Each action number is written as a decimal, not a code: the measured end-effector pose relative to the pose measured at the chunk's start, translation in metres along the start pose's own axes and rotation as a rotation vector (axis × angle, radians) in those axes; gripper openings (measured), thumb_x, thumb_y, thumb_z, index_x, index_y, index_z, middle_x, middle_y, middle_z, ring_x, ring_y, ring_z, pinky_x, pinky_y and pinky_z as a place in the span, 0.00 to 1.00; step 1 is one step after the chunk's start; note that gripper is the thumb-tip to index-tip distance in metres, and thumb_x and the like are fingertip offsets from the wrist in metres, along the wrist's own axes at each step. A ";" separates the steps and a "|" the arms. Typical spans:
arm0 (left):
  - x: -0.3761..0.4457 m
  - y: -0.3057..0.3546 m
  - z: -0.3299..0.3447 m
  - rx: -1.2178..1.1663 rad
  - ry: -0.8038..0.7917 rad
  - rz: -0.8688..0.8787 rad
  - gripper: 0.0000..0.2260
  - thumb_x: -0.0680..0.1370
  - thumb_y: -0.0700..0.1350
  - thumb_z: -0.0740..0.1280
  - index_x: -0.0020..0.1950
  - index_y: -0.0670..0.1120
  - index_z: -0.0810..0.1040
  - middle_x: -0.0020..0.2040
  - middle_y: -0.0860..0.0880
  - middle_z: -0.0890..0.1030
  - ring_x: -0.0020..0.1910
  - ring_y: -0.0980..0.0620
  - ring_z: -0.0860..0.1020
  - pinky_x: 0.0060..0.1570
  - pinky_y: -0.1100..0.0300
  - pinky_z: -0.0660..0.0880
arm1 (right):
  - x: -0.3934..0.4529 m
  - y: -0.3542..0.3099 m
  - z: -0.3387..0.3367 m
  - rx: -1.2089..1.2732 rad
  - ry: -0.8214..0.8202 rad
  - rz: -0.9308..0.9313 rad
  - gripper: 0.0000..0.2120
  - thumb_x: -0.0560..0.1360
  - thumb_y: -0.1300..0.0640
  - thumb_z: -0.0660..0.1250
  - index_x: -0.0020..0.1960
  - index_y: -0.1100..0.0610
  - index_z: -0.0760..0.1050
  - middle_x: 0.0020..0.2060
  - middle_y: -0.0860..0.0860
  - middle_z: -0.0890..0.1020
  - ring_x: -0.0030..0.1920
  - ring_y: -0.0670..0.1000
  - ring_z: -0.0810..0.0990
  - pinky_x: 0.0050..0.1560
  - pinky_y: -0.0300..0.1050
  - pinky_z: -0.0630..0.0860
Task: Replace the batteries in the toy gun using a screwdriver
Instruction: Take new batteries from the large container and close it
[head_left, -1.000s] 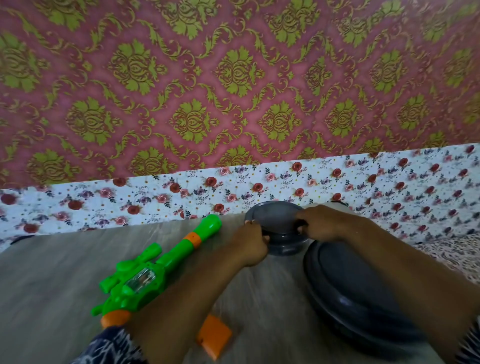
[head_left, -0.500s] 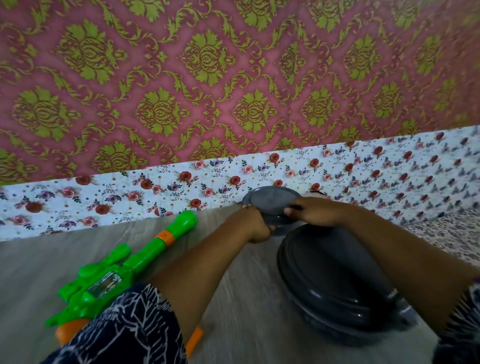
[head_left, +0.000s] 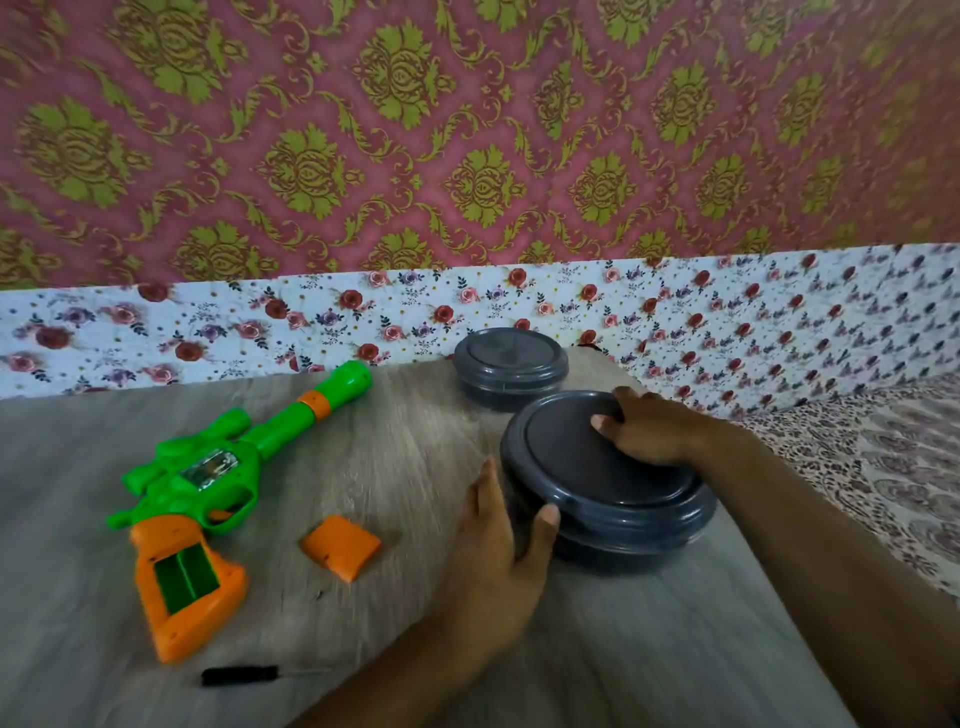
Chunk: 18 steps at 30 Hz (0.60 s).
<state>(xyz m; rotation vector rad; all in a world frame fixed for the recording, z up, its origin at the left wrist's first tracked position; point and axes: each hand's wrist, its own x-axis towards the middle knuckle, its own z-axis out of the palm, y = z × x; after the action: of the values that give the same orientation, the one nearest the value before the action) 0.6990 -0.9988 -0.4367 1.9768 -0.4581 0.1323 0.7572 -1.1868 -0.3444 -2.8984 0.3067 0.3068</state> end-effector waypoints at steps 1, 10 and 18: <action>-0.009 -0.001 -0.001 -0.009 -0.006 0.009 0.33 0.78 0.57 0.61 0.77 0.51 0.48 0.73 0.60 0.57 0.68 0.66 0.60 0.61 0.82 0.55 | -0.002 -0.006 0.001 -0.014 -0.004 0.035 0.31 0.79 0.40 0.50 0.75 0.55 0.47 0.74 0.60 0.58 0.72 0.61 0.60 0.70 0.55 0.61; -0.038 -0.014 -0.018 0.040 0.064 0.004 0.57 0.59 0.67 0.69 0.78 0.48 0.44 0.75 0.54 0.59 0.72 0.55 0.64 0.69 0.58 0.68 | -0.039 -0.055 0.026 -0.200 0.107 0.200 0.34 0.78 0.38 0.48 0.74 0.62 0.52 0.67 0.61 0.68 0.65 0.61 0.69 0.61 0.55 0.69; -0.037 -0.012 -0.021 0.018 0.079 -0.002 0.58 0.56 0.64 0.74 0.77 0.51 0.46 0.74 0.53 0.62 0.72 0.55 0.64 0.70 0.54 0.67 | -0.082 -0.057 0.040 -0.192 0.141 -0.032 0.38 0.75 0.32 0.42 0.75 0.56 0.55 0.75 0.58 0.55 0.74 0.60 0.54 0.72 0.58 0.53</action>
<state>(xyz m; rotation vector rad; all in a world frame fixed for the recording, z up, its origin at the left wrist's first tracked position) 0.6715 -0.9662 -0.4489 1.9816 -0.4048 0.2129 0.6840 -1.1082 -0.3534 -3.1176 0.2660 0.1330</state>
